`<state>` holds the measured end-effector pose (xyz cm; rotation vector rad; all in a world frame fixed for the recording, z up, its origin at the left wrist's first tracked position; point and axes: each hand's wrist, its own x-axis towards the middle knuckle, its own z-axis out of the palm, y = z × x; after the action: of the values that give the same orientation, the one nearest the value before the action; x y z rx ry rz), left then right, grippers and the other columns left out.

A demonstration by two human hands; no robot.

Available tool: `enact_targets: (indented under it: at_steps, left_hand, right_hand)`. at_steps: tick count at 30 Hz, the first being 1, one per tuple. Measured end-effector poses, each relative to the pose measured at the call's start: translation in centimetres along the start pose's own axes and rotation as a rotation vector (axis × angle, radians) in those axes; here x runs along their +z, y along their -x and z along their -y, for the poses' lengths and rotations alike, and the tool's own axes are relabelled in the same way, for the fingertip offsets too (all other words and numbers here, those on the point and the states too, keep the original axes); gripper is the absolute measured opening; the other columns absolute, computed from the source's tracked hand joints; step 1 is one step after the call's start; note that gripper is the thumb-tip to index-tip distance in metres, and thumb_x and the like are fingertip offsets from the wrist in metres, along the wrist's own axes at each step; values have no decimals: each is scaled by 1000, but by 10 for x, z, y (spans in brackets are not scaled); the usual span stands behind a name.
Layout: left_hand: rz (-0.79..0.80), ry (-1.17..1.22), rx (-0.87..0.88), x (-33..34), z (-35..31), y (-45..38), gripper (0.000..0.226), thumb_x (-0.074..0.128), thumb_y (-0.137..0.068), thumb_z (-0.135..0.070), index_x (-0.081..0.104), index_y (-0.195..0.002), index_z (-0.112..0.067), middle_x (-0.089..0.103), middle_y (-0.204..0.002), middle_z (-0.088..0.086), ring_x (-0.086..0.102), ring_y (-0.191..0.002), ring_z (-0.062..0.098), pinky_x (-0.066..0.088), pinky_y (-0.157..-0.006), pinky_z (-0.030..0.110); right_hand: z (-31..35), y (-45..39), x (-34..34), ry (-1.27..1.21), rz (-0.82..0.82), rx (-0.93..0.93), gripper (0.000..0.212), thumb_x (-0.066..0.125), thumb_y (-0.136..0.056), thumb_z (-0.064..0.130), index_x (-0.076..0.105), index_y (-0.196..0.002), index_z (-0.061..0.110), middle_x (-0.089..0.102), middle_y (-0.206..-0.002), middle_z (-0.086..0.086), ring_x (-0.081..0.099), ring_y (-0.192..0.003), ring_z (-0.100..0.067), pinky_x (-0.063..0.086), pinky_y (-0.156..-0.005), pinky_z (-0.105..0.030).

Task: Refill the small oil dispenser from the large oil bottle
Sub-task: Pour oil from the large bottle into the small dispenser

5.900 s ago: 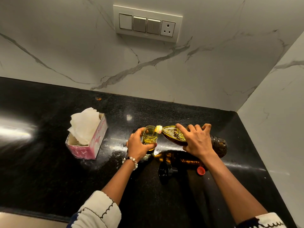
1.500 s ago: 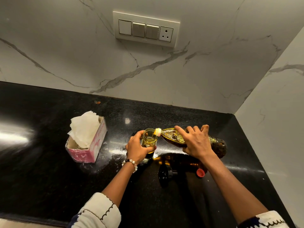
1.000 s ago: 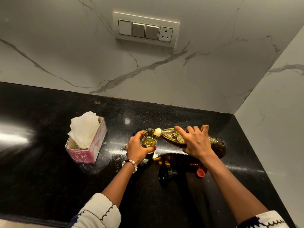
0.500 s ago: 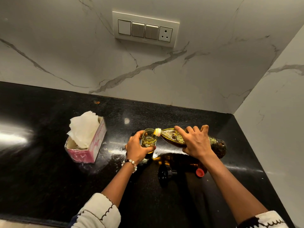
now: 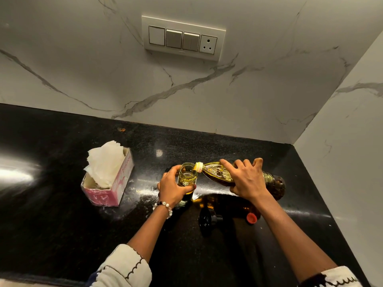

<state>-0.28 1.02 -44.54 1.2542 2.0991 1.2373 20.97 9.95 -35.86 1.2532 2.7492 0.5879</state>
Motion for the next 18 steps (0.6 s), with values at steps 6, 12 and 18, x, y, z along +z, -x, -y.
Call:
enact_targets:
  at_steps: [6, 12, 18]
  left_hand:
    - [14, 7, -10, -1, 0, 0, 76, 75, -49, -56, 57, -119, -31, 64, -108, -9, 53, -103, 14, 45, -90, 46]
    - [13, 7, -7, -2, -1, 1, 76, 73, -48, -57, 57, -118, -32, 64, -107, -10, 53, -103, 15, 45, -91, 46]
    - [17, 14, -7, -2, 0, 0, 75, 74, -49, -55, 57, -118, -32, 64, -107, -10, 53, -103, 15, 45, -90, 46]
  right_hand:
    - [-1, 0, 1, -4, -17, 8, 102, 86, -48, 44, 40, -138, 29, 66, -94, -8, 62, -79, -28, 28, -75, -41]
    - [-1, -1, -1, 13, 17, 1, 98, 81, -58, 45, 32, -142, 32, 65, -103, -7, 61, -87, -27, 23, -76, -40]
    - [0, -1, -2, 8, 14, 0, 97, 80, -60, 45, 31, -143, 32, 65, -105, -7, 61, -89, -27, 24, -77, -40]
